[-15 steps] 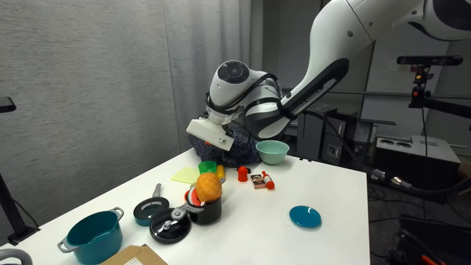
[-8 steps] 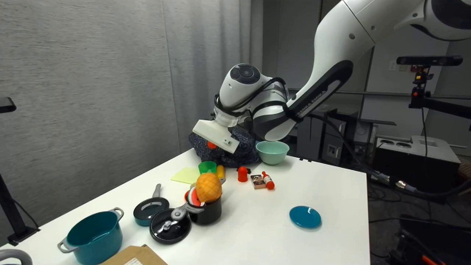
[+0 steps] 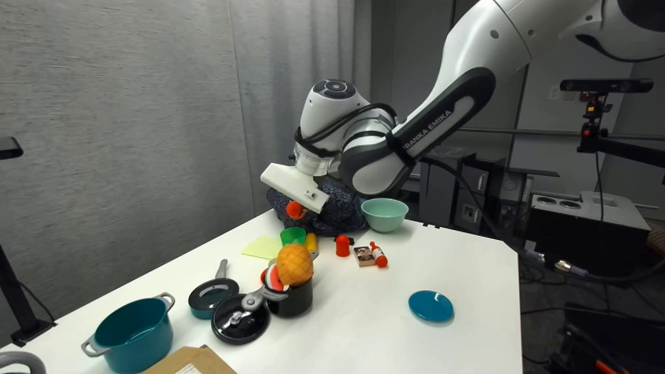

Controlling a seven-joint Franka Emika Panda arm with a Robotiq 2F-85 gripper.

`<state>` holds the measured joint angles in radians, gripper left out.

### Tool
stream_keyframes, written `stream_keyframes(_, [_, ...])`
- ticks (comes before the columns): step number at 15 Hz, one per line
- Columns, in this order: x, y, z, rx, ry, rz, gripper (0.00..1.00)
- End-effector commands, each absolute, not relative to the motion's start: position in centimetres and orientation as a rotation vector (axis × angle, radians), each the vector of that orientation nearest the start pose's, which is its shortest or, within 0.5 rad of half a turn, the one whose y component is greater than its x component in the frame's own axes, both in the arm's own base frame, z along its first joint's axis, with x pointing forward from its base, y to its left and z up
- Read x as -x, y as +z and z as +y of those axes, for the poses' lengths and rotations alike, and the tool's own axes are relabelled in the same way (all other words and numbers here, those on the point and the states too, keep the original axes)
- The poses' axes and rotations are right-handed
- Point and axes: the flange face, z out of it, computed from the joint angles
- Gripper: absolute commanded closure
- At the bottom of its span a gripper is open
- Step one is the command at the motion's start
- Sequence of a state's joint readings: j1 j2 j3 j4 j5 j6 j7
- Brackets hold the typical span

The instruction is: Squeeze the red sauce bottle on the left over the pineapple

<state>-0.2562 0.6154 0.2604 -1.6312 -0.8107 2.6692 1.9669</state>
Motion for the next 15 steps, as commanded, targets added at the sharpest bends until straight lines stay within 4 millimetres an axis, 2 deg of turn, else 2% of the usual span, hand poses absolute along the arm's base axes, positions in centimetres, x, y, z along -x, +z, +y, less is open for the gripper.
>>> stream_keyframes(1, [-72.9, 34.0, -2.9, 2.152, -0.537, 1.972, 0.96])
stream_keyframes(4, [-73.0, 34.4, -6.8, 2.094, -0.308, 2.134, 0.96])
stream_keyframes(7, [-72.2, 33.1, -10.9, 2.051, -0.032, 2.214, 0.96])
stream_keyframes(11, [-70.8, 29.0, -14.6, 1.956, 0.304, 2.151, 0.96])
stream_keyframes(15, [-69.6, 23.5, -17.0, 1.918, 0.557, 2.051, 0.96])
